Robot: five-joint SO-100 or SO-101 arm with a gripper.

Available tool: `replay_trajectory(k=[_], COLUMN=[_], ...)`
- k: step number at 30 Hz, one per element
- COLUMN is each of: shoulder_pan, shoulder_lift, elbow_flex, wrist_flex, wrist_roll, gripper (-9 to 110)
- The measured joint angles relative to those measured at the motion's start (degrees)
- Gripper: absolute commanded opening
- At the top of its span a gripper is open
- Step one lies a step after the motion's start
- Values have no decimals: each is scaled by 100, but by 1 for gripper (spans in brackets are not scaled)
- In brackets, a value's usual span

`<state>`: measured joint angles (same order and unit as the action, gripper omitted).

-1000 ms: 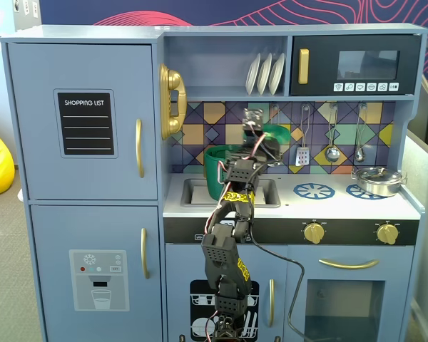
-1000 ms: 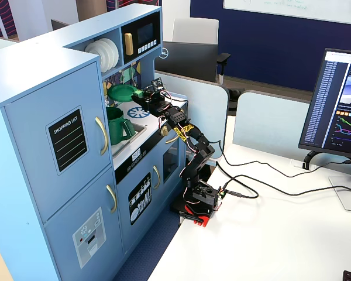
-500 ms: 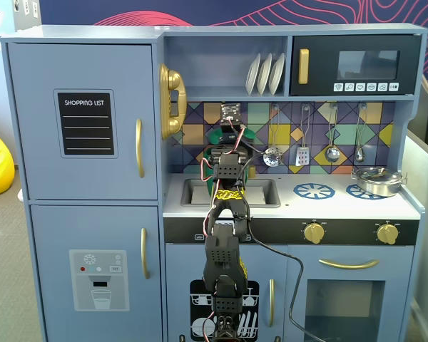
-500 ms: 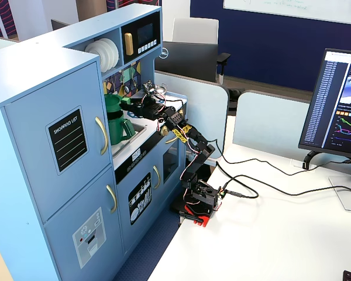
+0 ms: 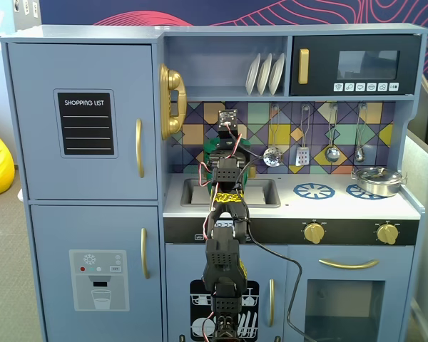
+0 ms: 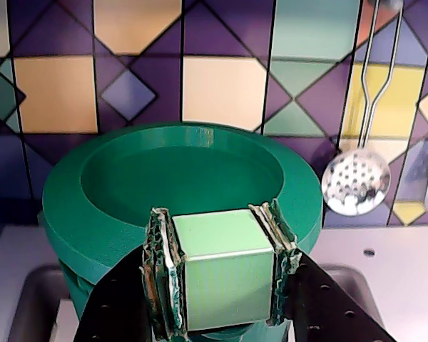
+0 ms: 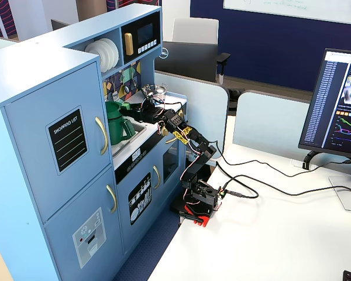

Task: Pick up the lid from the counter and put it on the green recipient

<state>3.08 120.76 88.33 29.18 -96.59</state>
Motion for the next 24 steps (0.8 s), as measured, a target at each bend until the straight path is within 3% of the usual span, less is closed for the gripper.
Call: replay_trajectory(k=[11, 17, 24], shoulder_pan=[0, -35, -53], shoulder_lift=[18, 35, 255], elbow_flex=[290, 536, 598], wrist_flex=[-167, -422, -501], wrist_roll=[35, -26, -26], gripper=[0, 18, 25])
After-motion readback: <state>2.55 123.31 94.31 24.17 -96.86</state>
